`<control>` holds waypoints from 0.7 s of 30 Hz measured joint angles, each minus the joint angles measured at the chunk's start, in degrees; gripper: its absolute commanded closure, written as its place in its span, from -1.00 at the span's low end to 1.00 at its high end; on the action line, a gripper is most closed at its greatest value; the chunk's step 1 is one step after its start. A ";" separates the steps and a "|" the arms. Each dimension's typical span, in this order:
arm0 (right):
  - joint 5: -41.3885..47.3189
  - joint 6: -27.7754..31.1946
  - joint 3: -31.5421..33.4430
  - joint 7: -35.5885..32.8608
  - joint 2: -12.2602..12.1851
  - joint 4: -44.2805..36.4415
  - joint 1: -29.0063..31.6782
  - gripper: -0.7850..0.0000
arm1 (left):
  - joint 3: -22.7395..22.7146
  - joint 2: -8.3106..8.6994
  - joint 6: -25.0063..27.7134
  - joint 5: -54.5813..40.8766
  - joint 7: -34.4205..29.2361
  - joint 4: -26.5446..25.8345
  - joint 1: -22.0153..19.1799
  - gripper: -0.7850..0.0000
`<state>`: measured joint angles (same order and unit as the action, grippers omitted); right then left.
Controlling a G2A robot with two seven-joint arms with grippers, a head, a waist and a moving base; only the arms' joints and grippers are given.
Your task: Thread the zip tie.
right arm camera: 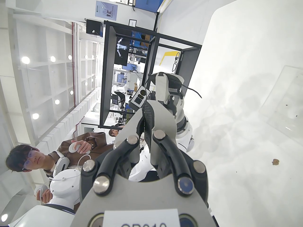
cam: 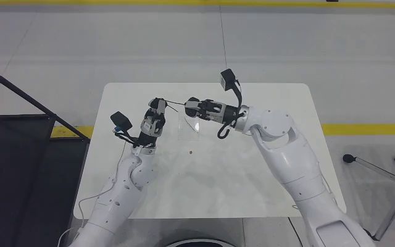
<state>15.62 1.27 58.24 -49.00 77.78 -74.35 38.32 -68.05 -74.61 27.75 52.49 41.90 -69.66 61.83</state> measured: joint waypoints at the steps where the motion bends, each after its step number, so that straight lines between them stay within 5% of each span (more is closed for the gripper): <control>1: 0.05 -0.01 -0.04 0.00 0.02 0.03 -0.03 1.00 | 0.00 0.00 0.00 0.00 0.00 0.00 0.00 1.00; 21: 0.31 -0.28 -0.49 1.04 0.37 0.95 -0.50 1.00 | 0.00 0.00 0.00 0.00 0.00 0.00 0.00 1.00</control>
<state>15.92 0.99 57.75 -47.96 78.15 -73.40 37.82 -68.05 -74.61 27.75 52.49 41.90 -69.66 61.83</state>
